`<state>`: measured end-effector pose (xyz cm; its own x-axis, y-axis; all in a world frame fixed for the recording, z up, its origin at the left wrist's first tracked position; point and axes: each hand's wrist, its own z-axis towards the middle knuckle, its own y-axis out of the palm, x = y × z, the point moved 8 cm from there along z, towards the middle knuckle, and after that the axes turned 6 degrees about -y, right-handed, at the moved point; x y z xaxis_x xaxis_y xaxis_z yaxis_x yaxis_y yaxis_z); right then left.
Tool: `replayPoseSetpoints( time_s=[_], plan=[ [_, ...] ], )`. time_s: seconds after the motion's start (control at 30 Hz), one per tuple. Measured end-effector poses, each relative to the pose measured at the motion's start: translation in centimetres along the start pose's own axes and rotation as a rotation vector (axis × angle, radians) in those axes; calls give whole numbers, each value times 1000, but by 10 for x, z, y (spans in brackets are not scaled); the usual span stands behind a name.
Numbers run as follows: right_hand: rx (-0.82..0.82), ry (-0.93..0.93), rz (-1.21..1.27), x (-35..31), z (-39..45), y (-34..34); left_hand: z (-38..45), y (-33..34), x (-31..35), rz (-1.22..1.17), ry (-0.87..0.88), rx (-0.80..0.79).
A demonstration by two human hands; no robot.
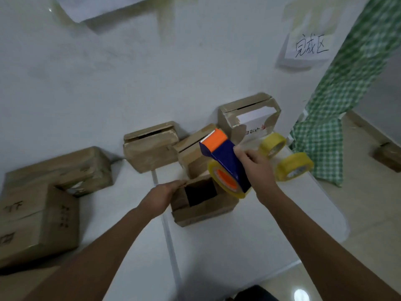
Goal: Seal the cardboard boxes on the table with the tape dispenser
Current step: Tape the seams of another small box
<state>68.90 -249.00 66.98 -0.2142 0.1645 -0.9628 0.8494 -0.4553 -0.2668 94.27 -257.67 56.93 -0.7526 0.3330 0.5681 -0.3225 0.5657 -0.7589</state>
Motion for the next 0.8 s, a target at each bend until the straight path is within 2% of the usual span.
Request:
replayPoseSetpoints(
  time_s=[0.07,0.17,0.3,0.43,0.6,0.8],
  plan=[
    [-70,-2,-31,0,-14,30,-23,-6,-24,-22,-7,-24],
    [-122,-34,-79,0,-37,66,-43,-12,-49,170,10,13],
    [-93,-77,-112,-7,-51,85,-59,-5,-51,163,-2,-13],
    [-69,-104,-188,-14,-55,91,-67,10,-51,295,95,-52],
    [-51,-145,-278,-31,-49,89,-64,20,-55,387,145,27],
    [-181,-167,-423,-27,-37,110,-58,9,-56,265,195,172]
  ],
)
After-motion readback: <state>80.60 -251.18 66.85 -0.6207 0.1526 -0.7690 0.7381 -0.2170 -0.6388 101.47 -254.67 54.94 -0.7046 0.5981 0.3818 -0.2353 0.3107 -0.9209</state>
